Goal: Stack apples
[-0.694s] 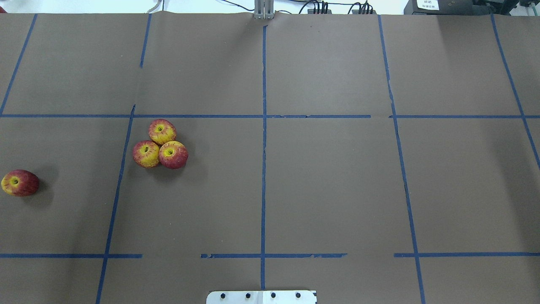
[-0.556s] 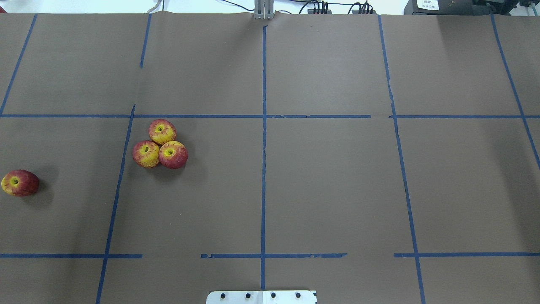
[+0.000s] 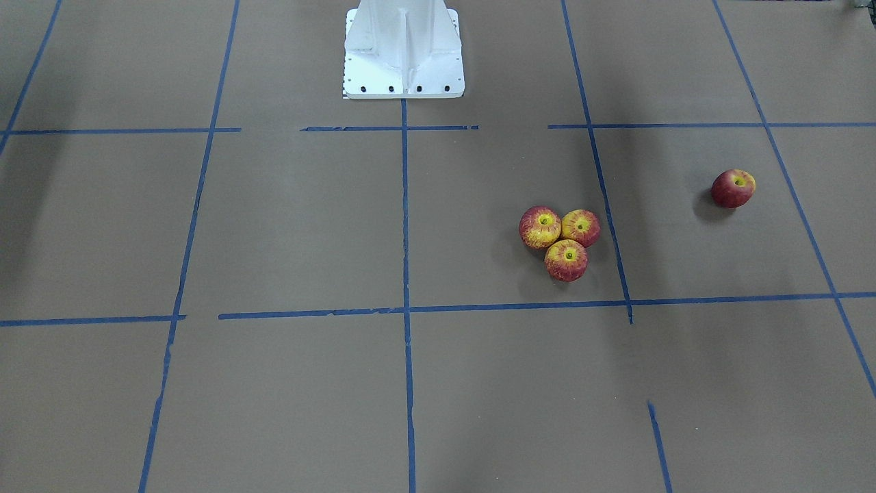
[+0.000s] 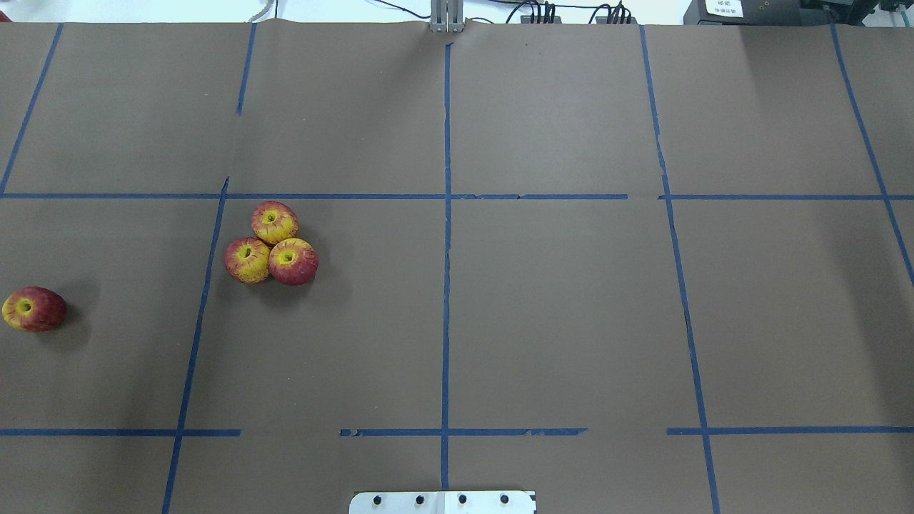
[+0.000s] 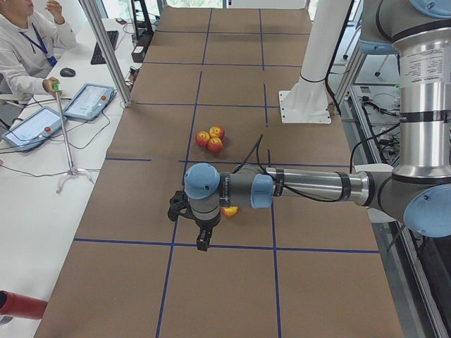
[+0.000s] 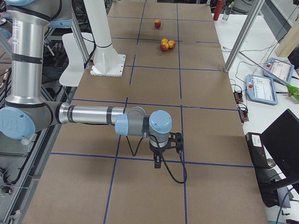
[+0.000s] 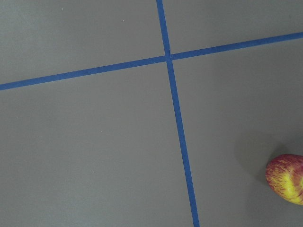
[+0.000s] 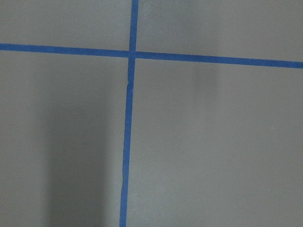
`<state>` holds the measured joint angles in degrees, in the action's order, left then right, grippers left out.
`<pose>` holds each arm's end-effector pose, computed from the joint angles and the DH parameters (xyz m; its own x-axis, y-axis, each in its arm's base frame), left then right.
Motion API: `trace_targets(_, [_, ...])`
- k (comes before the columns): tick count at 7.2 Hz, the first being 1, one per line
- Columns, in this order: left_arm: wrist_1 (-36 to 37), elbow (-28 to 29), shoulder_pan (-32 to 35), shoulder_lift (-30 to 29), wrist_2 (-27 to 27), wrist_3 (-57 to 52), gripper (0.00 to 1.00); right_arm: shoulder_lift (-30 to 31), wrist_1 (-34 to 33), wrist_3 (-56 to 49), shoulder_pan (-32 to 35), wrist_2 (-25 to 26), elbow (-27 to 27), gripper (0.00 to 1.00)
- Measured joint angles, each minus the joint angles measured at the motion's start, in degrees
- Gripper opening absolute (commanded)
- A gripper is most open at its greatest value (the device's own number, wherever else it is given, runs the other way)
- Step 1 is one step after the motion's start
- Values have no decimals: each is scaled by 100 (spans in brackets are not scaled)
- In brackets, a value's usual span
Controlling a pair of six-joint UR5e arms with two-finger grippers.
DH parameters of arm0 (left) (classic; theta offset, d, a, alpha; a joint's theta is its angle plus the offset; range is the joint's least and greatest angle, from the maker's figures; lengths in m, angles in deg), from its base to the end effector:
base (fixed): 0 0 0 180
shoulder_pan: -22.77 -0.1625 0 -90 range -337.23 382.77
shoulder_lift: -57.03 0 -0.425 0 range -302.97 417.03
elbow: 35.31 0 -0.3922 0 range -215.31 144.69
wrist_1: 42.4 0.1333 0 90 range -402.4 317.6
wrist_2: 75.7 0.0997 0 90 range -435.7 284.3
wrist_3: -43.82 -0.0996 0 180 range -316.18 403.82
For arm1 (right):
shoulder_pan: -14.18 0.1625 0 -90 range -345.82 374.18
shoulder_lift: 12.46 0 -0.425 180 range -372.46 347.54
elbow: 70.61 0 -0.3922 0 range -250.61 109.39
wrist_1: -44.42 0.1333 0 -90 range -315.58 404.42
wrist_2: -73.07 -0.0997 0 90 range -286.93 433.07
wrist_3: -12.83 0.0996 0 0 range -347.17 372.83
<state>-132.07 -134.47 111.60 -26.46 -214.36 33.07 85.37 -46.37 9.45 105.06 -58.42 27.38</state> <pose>-0.0494 -0.4470 0.6283 0.6444 0.2294 -0.7295 -0.1431 0.9733 0.1797 0.0740 -0.4321 0.6581 0.7485 -0.0402 0.6619 0.0288 0.9992 0.0281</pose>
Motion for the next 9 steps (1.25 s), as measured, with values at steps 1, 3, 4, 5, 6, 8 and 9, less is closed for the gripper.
trace_targets(1, [-411,79,-335,-14,-426,197,100,0,0,-1,0,0,0,100])
trace_targets(3, [-1574,168,-1194,-42,-303,1811,100,0,0,1,0,0,0,100])
trace_targets(4, [-2123,194,-1611,-12,-58,2655,100,0,0,-2,0,0,0,100])
trace_targets(5, [-2514,209,-1891,43,233,3222,100,0,0,-2,0,0,0,100])
trace_targets(6, [-2702,220,-2143,77,508,3560,100,0,0,-1,0,0,0,100])
trace_targets(8, [-2809,229,-2737,90,1006,4003,100,0,0,1,0,0,0,100])
trace_targets(9, [-2843,231,-2962,96,1184,4189,100,0,0,3,0,0,0,100])
